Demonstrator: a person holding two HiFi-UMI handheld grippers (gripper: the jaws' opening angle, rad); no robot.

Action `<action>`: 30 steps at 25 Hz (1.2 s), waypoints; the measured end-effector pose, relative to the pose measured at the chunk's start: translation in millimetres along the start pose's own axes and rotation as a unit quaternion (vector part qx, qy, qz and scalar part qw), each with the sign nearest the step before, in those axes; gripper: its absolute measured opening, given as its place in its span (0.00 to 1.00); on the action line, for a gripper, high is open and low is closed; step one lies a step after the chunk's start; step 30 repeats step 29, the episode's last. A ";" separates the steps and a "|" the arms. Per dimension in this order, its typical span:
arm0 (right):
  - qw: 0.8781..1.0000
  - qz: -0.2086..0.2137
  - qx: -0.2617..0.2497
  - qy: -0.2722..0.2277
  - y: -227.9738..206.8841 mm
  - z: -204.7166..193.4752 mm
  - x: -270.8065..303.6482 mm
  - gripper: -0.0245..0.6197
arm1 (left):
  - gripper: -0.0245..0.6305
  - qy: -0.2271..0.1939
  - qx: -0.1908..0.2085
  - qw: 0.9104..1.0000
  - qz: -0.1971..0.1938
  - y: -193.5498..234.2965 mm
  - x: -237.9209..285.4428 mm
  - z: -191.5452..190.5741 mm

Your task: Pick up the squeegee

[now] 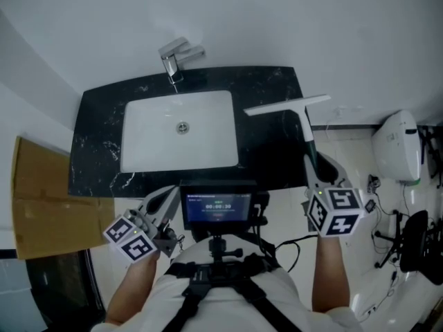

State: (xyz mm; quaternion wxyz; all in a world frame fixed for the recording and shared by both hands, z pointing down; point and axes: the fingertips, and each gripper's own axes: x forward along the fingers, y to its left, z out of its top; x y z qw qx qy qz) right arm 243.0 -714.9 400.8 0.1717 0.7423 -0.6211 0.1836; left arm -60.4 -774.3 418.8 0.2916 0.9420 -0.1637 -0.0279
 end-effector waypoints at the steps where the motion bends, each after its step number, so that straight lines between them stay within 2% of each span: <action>1: 1.000 -0.001 -0.001 -0.001 0.7 0.6 -1.9 0.16 | 0.03 0.001 0.000 1.000 -0.002 0.1 0.4 -0.1; 30: 1.000 0.007 -0.009 0.004 9.1 -0.5 -7.9 0.16 | 0.03 0.006 -0.004 1.000 -0.008 -2.1 1.2 -1.6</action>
